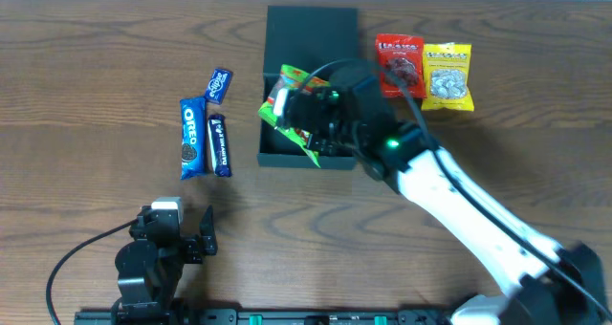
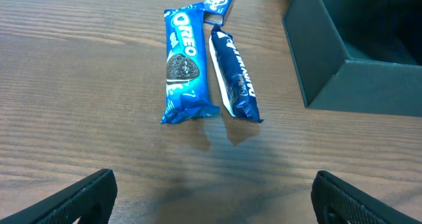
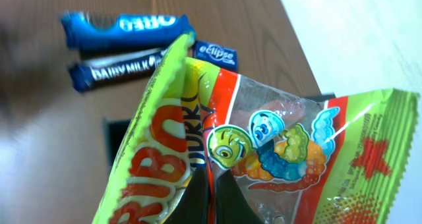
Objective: Pack container
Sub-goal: 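Carry the Haribo bag into the black box and release, then move left gripper to the blue Oreo pack and grasp it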
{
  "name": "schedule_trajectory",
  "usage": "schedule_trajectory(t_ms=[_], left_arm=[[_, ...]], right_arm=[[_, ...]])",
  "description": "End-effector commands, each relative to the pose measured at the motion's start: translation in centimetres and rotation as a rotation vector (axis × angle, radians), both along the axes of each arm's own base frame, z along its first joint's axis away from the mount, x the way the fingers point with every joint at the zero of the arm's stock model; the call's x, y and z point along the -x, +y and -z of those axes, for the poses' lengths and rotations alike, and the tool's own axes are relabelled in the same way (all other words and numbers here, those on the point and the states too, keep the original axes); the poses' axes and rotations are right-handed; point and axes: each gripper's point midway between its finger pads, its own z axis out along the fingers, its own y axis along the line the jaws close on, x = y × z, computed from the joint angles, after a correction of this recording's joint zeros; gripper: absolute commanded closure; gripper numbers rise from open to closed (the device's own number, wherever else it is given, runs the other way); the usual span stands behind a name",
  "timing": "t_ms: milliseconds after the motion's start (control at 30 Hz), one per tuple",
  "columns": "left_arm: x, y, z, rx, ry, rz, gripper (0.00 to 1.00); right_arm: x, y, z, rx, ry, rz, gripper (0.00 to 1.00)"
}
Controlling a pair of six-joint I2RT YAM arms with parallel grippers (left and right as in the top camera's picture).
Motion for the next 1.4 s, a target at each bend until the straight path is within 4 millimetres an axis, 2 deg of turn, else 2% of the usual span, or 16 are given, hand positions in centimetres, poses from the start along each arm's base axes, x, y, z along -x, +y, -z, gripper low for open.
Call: schedule_trajectory(t_ms=[0,233,367,400,433,467,733,967,1133,1267,1367], left_arm=[[0.0,0.0,0.3,0.007,0.001,-0.002,0.05],[0.0,0.0,0.3,0.007,0.001,-0.002,0.05],[0.0,0.0,0.3,0.007,0.001,-0.002,0.05],[0.0,0.0,0.3,0.007,0.001,-0.002,0.05],[0.0,0.0,0.3,0.007,0.001,-0.002,0.05],[0.0,0.0,0.3,0.007,0.001,-0.002,0.05],[0.0,0.0,0.3,0.007,0.001,-0.002,0.05],[0.0,0.0,0.3,0.007,0.001,-0.002,0.05],[0.0,0.0,0.3,0.007,0.001,-0.002,0.05],[0.0,0.0,0.3,0.007,0.001,-0.002,0.05],[0.0,0.0,0.3,0.007,0.001,-0.002,0.05]], right_arm=[[-1.2,0.9,1.4,0.082,-0.112,-0.102,0.99],[-2.2,1.5,5.5,0.164,-0.128,-0.169,0.99],[-2.4,0.9,6.5,0.180,-0.100,-0.158,0.99],[-2.6,0.7,6.5,0.181,-0.099,-0.149,0.75],[-2.8,0.6,6.4,0.178,-0.096,-0.124,0.26],[-3.4,0.3,5.9,0.165,-0.092,-0.067,0.01],[-3.6,-0.3,1.9,-0.054,0.038,0.171,0.01],[-3.1,-1.9,3.6,-0.123,0.252,0.345,0.01],[-3.2,-3.7,2.1,-0.316,0.450,0.548,0.01],[-1.7,-4.4,1.3,-0.405,0.630,0.554,0.01],[0.1,-5.3,2.5,-0.363,0.736,0.565,0.01]])
